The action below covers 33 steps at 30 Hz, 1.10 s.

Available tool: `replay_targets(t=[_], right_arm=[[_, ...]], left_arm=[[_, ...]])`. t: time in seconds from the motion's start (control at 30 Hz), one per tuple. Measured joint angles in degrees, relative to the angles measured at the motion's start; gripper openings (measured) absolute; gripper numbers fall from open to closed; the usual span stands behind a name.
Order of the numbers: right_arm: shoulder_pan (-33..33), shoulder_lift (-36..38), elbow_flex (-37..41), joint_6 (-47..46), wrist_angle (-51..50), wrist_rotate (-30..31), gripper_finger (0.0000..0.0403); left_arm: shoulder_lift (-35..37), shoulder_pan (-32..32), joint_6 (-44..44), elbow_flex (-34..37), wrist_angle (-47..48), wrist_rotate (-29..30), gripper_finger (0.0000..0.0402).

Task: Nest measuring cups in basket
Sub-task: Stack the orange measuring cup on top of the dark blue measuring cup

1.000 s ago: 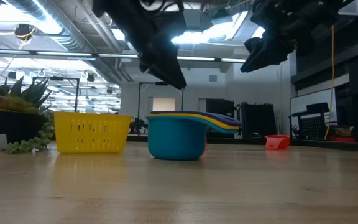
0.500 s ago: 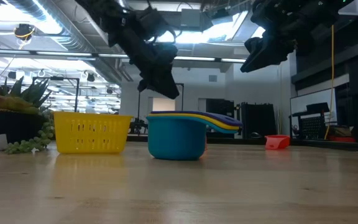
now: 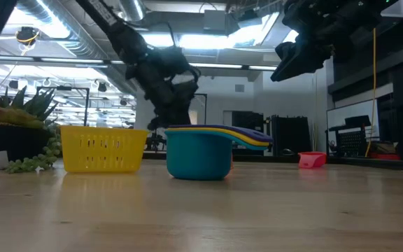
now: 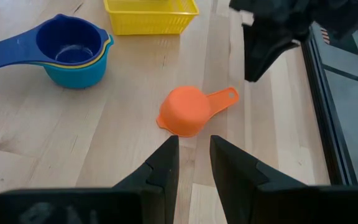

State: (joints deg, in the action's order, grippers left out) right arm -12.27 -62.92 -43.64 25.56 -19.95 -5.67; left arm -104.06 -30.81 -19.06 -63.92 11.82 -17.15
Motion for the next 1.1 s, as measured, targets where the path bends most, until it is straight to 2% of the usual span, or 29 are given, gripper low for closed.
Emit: replay_targets(t=[0.23,0.8,0.93,1.1], right_arm=[[0.02,0.00,0.00,0.00,0.01,0.00,0.0096],[0.02,0.00,0.00,0.00,-0.01,0.00,0.0096],[0.01,0.00,0.00,0.00,0.01,0.00,0.0096],[0.02,0.00,0.00,0.00,-0.01,0.00,0.0096]], left_arm=[[-2.90,-0.58,-0.44,-0.07,-1.69,0.51,0.0076],[-3.88,-0.23,-1.87,-0.13,-2.29,2.80,0.0076],[-5.33,-0.42,-3.30,-0.04,-2.49,2.61,0.0076],[-7.90,-0.19,-3.44,-0.10,-3.22,-0.76,0.0076]])
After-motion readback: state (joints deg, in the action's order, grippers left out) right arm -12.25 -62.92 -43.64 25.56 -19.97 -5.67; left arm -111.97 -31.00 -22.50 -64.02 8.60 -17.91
